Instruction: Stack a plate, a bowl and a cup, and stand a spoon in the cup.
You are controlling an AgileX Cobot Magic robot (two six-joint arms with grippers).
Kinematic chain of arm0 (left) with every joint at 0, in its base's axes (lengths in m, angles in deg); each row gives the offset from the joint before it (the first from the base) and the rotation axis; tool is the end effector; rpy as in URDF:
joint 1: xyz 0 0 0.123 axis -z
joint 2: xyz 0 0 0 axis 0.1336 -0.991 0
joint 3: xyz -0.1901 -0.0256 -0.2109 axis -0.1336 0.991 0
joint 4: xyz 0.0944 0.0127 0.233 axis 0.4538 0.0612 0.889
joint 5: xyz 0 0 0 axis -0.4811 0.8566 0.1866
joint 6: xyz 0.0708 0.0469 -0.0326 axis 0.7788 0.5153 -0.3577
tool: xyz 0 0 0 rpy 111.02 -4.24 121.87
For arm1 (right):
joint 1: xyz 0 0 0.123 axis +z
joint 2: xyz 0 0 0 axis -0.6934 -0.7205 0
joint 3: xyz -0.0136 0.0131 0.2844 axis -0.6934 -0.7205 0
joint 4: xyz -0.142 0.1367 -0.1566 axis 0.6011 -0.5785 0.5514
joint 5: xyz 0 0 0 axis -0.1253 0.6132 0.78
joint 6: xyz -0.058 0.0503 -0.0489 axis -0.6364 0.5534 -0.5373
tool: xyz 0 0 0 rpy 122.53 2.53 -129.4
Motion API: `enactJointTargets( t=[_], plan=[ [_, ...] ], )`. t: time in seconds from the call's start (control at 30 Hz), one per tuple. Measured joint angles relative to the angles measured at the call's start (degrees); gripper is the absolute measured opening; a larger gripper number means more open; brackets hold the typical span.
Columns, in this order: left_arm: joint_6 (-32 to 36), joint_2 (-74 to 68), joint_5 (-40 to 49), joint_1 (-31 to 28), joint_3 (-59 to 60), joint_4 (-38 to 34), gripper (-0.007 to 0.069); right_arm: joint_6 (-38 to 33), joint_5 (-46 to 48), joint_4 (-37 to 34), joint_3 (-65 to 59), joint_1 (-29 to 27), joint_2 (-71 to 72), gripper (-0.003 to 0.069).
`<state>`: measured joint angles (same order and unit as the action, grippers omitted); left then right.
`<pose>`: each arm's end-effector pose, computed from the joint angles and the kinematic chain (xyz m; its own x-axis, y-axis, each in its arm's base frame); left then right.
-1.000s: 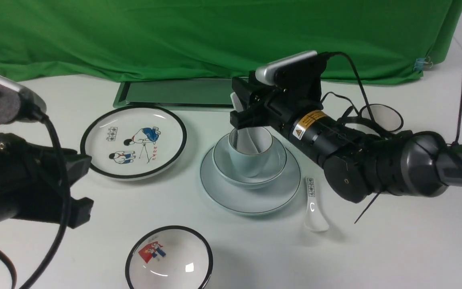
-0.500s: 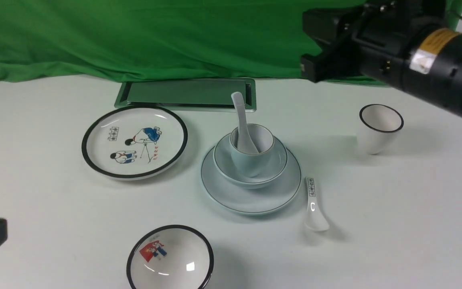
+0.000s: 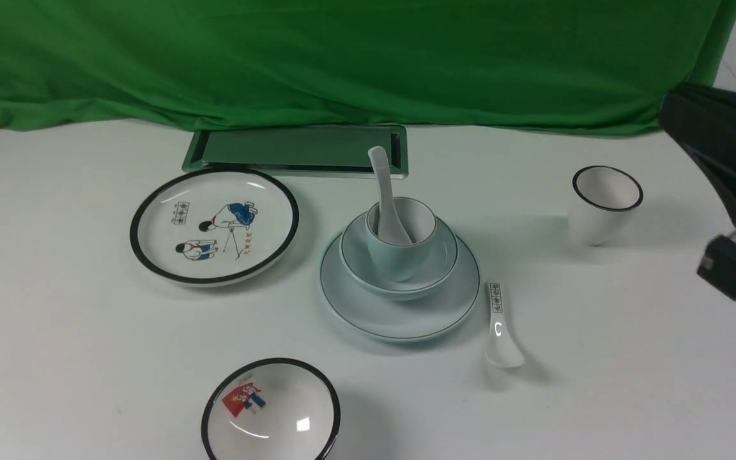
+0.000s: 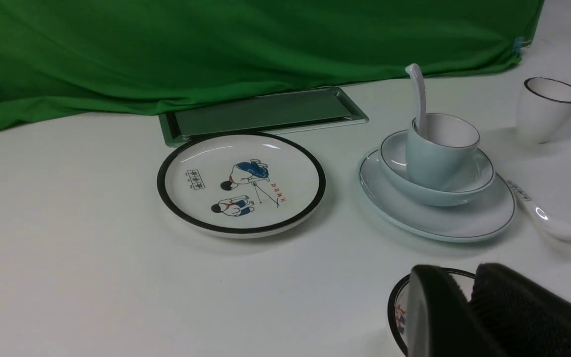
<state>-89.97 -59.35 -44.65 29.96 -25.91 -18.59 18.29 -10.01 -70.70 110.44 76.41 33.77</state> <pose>0.0183 -0.0013 0.3034 -0.2095 0.0319 -0.9773 0.3113 0.9496 -0.0357 0.1421 0.0902 0.3686 0.1263 -0.0351 -0.9914 -0.5249 0.8456 -0.0968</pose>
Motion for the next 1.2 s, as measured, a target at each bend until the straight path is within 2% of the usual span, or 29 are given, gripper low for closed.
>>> enactJointTargets(
  t=[0.3,0.73,0.93,1.1,1.2],
  plan=[
    [0.0,0.0,0.0,0.0,0.0,-0.1,0.0068,-0.1,8.6,0.0,-1.3,0.0,6.6,0.0015],
    [-0.1,0.0,0.0,0.0,0.0,-0.2,0.0079,0.2,8.6,0.1,-1.3,-1.9,11.1,0.0008],
    [-0.1,0.0,0.0,0.0,0.0,-0.2,0.0087,2.3,18.7,0.2,-1.6,-2.8,21.7,0.0007],
    [-0.1,0.0,0.0,0.0,0.0,-0.2,0.009,2.7,17.0,0.1,-6.3,-3.0,25.4,0.0007],
    [-0.1,0.0,0.0,0.0,0.0,-0.2,0.0096,3.1,12.0,0.1,-14.5,-5.9,28.5,0.0007]
  ],
)
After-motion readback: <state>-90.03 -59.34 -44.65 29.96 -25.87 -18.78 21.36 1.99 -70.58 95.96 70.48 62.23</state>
